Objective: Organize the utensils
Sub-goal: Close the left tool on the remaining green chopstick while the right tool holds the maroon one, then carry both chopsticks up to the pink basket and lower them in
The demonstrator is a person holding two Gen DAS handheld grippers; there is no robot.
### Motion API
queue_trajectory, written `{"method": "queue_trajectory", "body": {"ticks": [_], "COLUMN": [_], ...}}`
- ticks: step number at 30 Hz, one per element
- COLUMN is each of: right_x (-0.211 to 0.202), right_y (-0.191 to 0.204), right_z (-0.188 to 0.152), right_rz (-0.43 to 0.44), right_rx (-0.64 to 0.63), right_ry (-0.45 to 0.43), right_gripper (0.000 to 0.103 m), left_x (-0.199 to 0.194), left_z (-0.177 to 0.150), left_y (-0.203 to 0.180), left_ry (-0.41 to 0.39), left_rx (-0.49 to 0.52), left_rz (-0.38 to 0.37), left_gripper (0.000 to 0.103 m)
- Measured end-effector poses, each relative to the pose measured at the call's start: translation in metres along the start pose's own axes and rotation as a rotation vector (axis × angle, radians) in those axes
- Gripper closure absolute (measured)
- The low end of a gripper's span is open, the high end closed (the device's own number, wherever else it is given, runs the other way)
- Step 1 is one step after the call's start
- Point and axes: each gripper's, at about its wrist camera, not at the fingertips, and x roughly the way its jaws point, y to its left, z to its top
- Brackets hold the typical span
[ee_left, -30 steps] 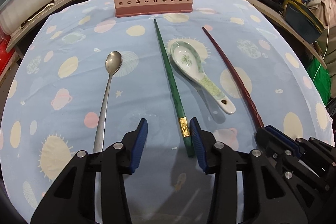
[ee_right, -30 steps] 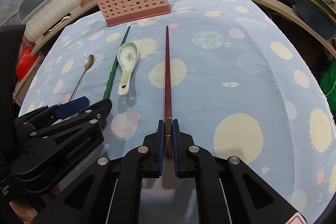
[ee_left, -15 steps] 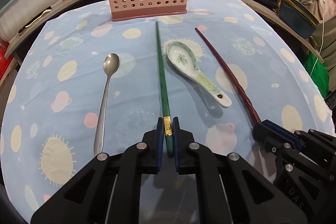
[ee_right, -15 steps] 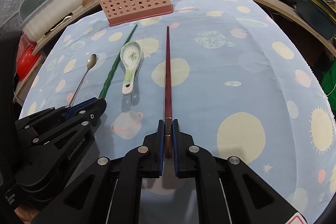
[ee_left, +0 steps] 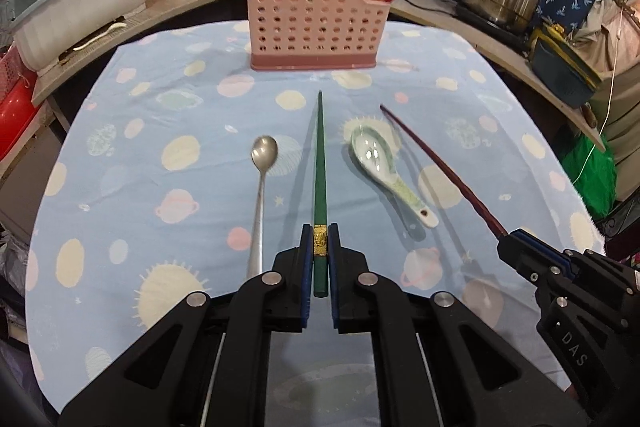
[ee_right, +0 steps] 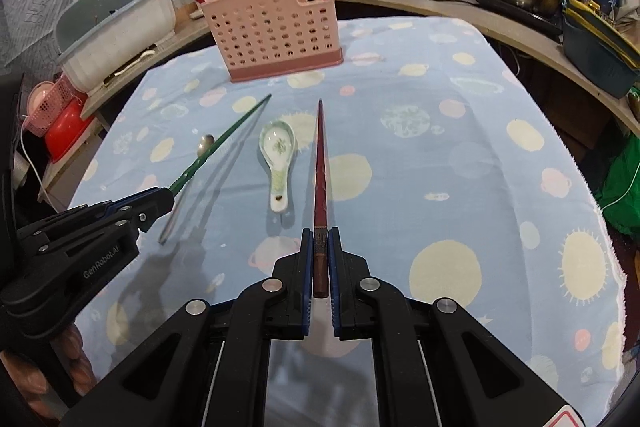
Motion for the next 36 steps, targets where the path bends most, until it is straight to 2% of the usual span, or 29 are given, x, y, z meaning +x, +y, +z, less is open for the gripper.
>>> {"method": "queue_trajectory", "body": {"ticks": [9,21,28,36], "right_x": [-0.042,-0.084,-0.096,-0.104], "right_y": [0.005,0.018,0.022,0.026], "right_z": [0.034,0.1,0.142,0.205], "right_rz": [0.013,0.03,0.038,0.061], "right_rx": [-0.009,-0.037,-0.045,-0.059], "right_ry": [-0.11,-0.263,-0.331,-0.397], "right_gripper": [0.096,0.096,0.096,0.096], "left_x": [-0.04,-0.08,-0.094,-0.116], "left_z": [0.03,0.086,0.13,0.199], "left_y": [0.008,0.011,0.005,0.0], "left_ry": [-0.078,-0.189,-0.239,-0.327], "left_rx": [-0.013,0.01,0.038,0.056], "left_rz": [-0.011,-0.024,-0.03,-0.037], "left_gripper": [0.096,0.096,0.096,0.096]}}
